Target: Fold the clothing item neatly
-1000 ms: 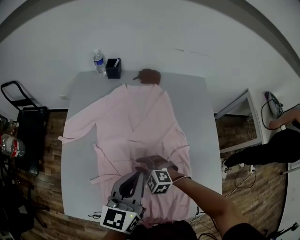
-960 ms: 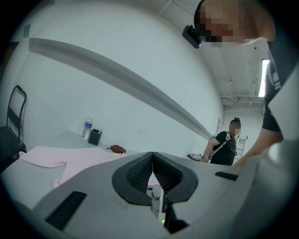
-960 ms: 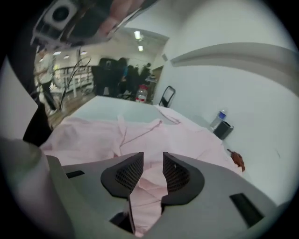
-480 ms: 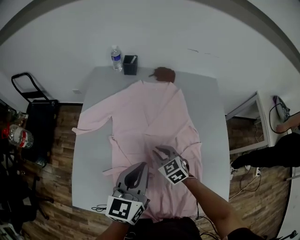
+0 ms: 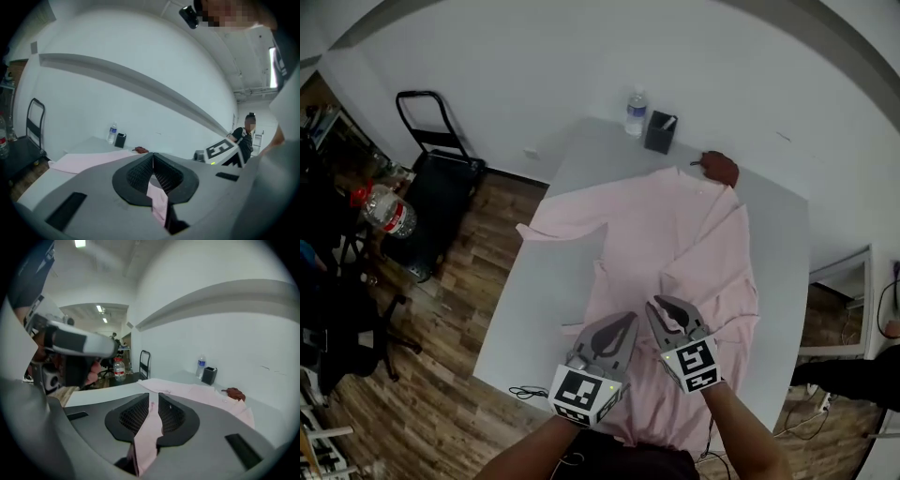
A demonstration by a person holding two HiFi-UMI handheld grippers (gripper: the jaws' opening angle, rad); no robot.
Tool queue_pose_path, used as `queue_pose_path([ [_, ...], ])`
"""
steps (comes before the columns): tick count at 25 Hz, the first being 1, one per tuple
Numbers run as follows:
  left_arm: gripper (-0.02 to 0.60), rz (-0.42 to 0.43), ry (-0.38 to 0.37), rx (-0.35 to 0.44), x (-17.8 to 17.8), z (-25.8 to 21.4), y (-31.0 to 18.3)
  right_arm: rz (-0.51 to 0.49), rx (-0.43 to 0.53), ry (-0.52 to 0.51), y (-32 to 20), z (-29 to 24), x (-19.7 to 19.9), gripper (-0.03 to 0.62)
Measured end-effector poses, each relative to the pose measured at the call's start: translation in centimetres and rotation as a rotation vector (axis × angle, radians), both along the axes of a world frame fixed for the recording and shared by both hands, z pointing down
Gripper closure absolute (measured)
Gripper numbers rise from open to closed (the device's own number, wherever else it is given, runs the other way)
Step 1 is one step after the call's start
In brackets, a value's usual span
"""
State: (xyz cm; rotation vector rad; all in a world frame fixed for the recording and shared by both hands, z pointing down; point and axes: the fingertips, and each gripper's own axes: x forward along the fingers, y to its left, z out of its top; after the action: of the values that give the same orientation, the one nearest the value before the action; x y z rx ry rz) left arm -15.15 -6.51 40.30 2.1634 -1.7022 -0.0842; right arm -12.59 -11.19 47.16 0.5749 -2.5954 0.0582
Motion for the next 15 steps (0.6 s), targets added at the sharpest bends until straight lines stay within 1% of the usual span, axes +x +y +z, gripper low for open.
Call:
queue_pose_path([
  [2, 0.575, -0.061, -0.004, -0.005, -3.1, 0.6, -0.1, -0.03, 0.025, -0.025, 0.9, -1.5, -1.8, 0.528],
  [5, 0.575, -0.138, -0.033, 0.001, -7.3, 0.8, 0.2, -0.094, 0.074, -0.042, 2.2, -2.8, -5.1, 0.528],
  [7, 0.575, -0.16, -0.044, -0.002, -8.3, 1.1, 0.3, -0.129, 0.072, -0.045, 2.9, -2.8, -6.8, 0.528],
  [11, 0.575, -0.205, -0.026, -0.031, -10.0, 2.7, 0.8, -0.17, 0.048, -0.059, 4.4, -2.8, -9.5, 0.528],
  [13, 0.575, -0.241, -0.027, -0.051, -12.0, 4.0, 0.9, -0.192, 0.041, -0.071, 5.2, -3.0, -10.9, 0.528],
  [15, 0.575, -0.282, -0.036, -0.068, -14.8, 5.4, 0.9, -0.219, 0.034, -0.078, 5.9, -3.2, -12.2, 0.528],
])
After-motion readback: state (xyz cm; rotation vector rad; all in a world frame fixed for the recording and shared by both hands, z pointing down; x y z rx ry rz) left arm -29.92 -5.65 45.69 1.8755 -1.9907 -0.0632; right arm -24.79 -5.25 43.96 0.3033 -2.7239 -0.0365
